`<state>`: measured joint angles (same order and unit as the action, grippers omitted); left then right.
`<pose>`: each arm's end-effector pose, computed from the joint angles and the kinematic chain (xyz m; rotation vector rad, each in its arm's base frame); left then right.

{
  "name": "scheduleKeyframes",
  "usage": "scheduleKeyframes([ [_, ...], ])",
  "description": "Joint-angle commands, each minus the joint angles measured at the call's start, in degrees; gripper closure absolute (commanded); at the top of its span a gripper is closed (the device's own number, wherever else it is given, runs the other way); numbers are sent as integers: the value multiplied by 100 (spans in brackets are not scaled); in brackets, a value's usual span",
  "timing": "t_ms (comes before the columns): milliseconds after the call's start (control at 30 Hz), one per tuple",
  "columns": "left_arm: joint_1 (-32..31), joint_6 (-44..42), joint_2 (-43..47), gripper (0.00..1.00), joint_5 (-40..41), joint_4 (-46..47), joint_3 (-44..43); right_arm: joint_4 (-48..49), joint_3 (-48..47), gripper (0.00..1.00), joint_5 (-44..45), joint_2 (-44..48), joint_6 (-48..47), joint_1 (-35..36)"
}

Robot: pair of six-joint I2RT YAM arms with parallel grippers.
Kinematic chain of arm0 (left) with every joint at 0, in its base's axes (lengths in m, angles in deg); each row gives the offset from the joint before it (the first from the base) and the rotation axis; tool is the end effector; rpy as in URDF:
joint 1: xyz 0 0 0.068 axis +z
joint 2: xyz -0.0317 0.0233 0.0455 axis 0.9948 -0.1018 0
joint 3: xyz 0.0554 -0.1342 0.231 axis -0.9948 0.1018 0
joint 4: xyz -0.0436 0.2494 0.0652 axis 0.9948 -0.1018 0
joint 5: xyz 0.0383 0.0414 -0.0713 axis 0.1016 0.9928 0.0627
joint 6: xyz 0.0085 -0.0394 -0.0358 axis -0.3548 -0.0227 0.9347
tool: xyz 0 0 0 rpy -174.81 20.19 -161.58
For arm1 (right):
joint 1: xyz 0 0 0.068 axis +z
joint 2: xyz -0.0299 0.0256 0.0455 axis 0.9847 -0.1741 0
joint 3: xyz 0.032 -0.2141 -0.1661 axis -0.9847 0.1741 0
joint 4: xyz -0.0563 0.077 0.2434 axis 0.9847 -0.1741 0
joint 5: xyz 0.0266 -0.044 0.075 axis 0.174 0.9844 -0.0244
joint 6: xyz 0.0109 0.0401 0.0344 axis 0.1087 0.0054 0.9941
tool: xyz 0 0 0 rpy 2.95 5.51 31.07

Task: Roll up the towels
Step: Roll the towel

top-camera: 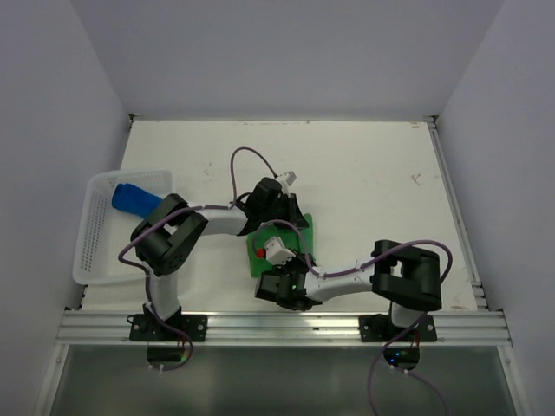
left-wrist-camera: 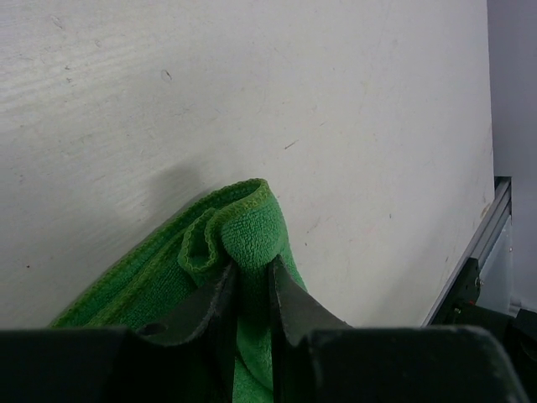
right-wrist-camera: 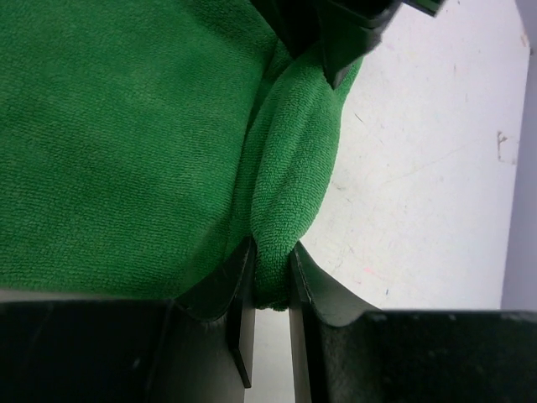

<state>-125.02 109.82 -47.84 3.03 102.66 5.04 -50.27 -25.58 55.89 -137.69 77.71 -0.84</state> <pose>0.2887 -0.2639 0.1440 0.1250 2.4253 -1.0949 0.0847 0.2749 0.1346 -0.7201 1.9462 -0.4929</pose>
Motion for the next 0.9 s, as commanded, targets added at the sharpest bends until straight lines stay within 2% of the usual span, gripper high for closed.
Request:
scheduleKeyframes([
  [0,324,-268,297,100,370,914,80,-505,-515,100,-98,-393,-420,287],
  [400,386,-769,640,100,519,563,414,-409,-1070,100,-818,-1158,-1387,392],
  [867,412,-962,737,100,984,387,810,-181,-947,100,-1231,-1167,-1151,401],
])
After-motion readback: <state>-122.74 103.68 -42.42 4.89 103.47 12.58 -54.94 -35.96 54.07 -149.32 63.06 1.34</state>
